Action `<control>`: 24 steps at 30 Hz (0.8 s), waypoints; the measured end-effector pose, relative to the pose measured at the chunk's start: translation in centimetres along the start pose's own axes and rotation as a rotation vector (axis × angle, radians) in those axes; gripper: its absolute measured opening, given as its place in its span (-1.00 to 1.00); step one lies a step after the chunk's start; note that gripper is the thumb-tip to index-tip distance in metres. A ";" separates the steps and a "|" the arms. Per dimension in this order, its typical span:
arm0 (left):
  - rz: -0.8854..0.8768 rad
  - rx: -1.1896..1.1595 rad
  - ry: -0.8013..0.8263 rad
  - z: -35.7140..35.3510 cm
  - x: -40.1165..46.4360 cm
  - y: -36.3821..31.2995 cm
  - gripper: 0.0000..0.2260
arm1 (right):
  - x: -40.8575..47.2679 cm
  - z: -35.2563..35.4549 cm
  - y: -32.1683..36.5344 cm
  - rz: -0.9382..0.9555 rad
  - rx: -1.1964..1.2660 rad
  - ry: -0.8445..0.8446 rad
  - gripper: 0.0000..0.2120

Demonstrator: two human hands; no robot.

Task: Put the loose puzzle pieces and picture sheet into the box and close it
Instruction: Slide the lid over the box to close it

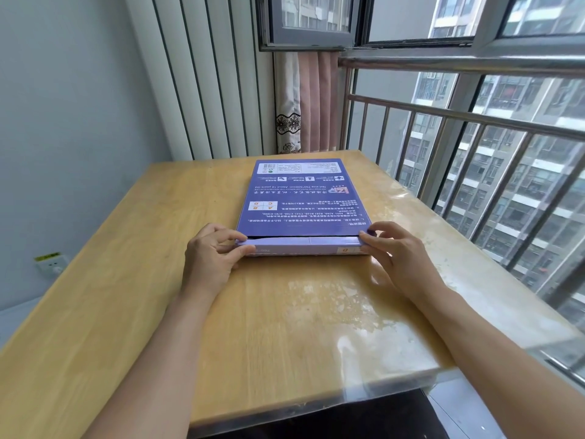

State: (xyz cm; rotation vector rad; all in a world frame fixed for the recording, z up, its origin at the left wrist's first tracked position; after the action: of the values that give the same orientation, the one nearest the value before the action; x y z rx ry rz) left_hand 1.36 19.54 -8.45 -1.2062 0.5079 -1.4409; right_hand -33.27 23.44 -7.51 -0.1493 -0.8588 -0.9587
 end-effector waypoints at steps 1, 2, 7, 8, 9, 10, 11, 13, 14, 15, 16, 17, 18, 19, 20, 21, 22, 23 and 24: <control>0.000 0.009 -0.003 0.0 0.0 0.1 -0.87 | 0.0 0.0 0.0 0.004 0.004 -0.015 -0.73; -0.002 0.017 -0.005 0.0 0.0 0.1 -0.87 | 0.0 0.0 -0.1 0.005 0.007 -0.030 -0.75; 0.009 0.030 -0.020 0.1 0.0 -0.1 -0.86 | 0.3 0.0 -0.3 0.012 0.019 -0.063 -0.80; 0.010 0.028 -0.024 0.2 -0.1 -0.2 -0.84 | 0.3 0.0 -0.2 0.015 0.023 -0.063 -0.81; 0.015 0.025 -0.027 0.3 -0.1 -0.3 -0.83 | 0.3 0.1 -0.2 0.017 0.021 -0.063 -0.81; 0.028 0.018 -0.030 0.3 -0.2 -0.4 -0.81 | 0.3 0.1 -0.1 0.020 0.012 -0.062 -0.81; 0.053 0.011 -0.040 0.4 -0.2 -0.4 -0.79 | 0.3 0.1 -0.1 0.023 0.001 -0.060 -0.80; 0.131 -0.019 -0.078 0.5 -0.4 -0.3 -0.74 | 0.3 0.2 0.0 0.035 -0.029 -0.050 -0.80; 0.168 -0.034 -0.106 0.5 -0.5 -0.2 -0.71 | 0.3 0.2 0.1 0.047 -0.048 -0.041 -0.80; 0.193 -0.043 -0.135 0.4 -0.6 -0.2 -0.70 | 0.3 0.2 0.2 0.060 -0.065 -0.033 -0.80; 0.212 -0.049 -0.158 0.5 -0.7 -0.3 -0.69 | 0.3 0.2 0.3 0.068 -0.072 -0.027 -0.80; 0.231 -0.065 -0.172 0.4 -0.8 -0.5 -0.70 | 0.3 0.3 0.2 0.065 -0.070 -0.028 -0.80; 0.256 -0.098 -0.176 0.3 -0.9 -0.5 -0.71 | 0.3 0.3 0.2 0.055 -0.061 -0.035 -0.80; 0.286 -0.148 -0.173 0.1 -0.9 -0.4 -0.72 | 0.3 0.4 0.2 0.043 -0.050 -0.042 -0.80; 0.315 -0.205 -0.168 0.0 -0.9 -0.3 -0.72 | 0.3 0.3 0.2 0.034 -0.035 -0.044 -0.80; 0.342 -0.265 -0.158 -0.2 -0.9 -0.1 -0.73 | 0.3 0.3 0.2 0.026 -0.019 -0.042 -0.79; 0.365 -0.324 -0.145 -0.3 -0.9 0.1 -0.74 | 0.4 0.3 0.3 0.023 -0.005 -0.041 -0.79; 0.385 -0.371 -0.134 -0.4 -0.9 0.2 -0.76 | 0.4 0.3 0.3 0.022 0.008 -0.043 -0.79; 0.403 -0.402 -0.129 -0.4 -0.9 0.4 -0.76 | 0.4 0.4 0.3 0.022 0.019 -0.045 -0.79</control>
State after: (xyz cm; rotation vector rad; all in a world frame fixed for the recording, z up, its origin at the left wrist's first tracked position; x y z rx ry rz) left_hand 1.01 20.15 -9.30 -1.4021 0.9234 -0.9361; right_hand -33.11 23.52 -6.91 -0.1644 -0.9060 -0.9296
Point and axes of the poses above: each hand's wrist, its own x-axis towards the middle knuckle, its own z-axis out of the back of the hand, y = z × x, the point moved 5 cm from there along x, towards the middle knuckle, and after that the axes turned 7 degrees about z, right-handed, at the moved point
